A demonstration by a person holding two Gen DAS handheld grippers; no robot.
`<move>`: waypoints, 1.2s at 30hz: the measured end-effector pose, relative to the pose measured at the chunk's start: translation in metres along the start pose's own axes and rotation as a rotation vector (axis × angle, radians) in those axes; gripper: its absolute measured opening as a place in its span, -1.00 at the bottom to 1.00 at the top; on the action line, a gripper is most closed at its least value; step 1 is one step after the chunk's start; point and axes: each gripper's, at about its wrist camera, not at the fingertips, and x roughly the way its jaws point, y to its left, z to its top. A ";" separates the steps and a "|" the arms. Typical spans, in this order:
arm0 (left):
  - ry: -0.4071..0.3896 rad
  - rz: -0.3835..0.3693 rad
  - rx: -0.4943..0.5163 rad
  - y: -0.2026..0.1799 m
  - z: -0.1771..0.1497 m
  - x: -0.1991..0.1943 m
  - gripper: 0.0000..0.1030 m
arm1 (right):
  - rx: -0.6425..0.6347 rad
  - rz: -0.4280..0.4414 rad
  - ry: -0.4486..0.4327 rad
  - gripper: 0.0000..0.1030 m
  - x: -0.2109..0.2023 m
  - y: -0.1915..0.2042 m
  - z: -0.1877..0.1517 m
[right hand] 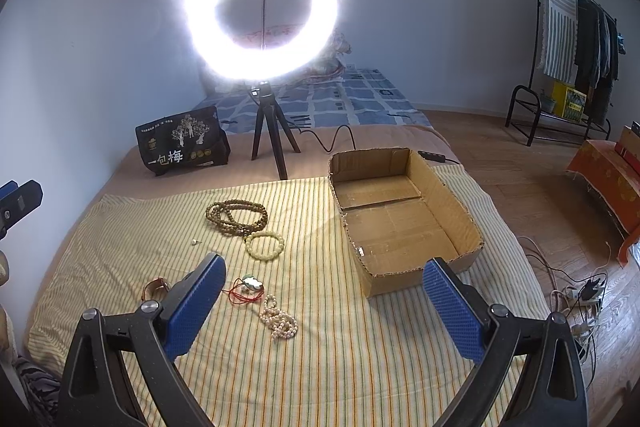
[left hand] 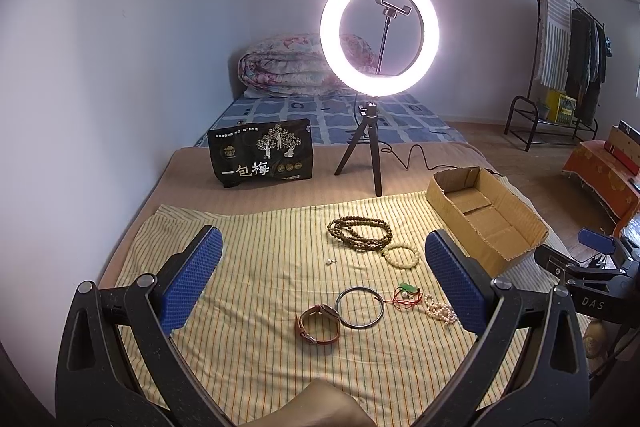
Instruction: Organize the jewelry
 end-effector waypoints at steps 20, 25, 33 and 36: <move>0.000 0.001 -0.001 -0.001 0.000 0.000 1.00 | -0.005 0.011 0.010 0.95 0.001 0.001 -0.001; 0.000 0.003 0.001 -0.002 -0.001 -0.001 1.00 | -0.008 0.013 0.016 0.94 0.001 0.002 -0.003; 0.000 0.002 -0.001 -0.001 -0.002 0.000 1.00 | -0.004 0.019 0.026 0.95 0.003 0.001 -0.002; 0.000 0.004 0.000 0.000 -0.002 0.000 1.00 | -0.006 0.017 0.025 0.95 0.003 0.001 -0.002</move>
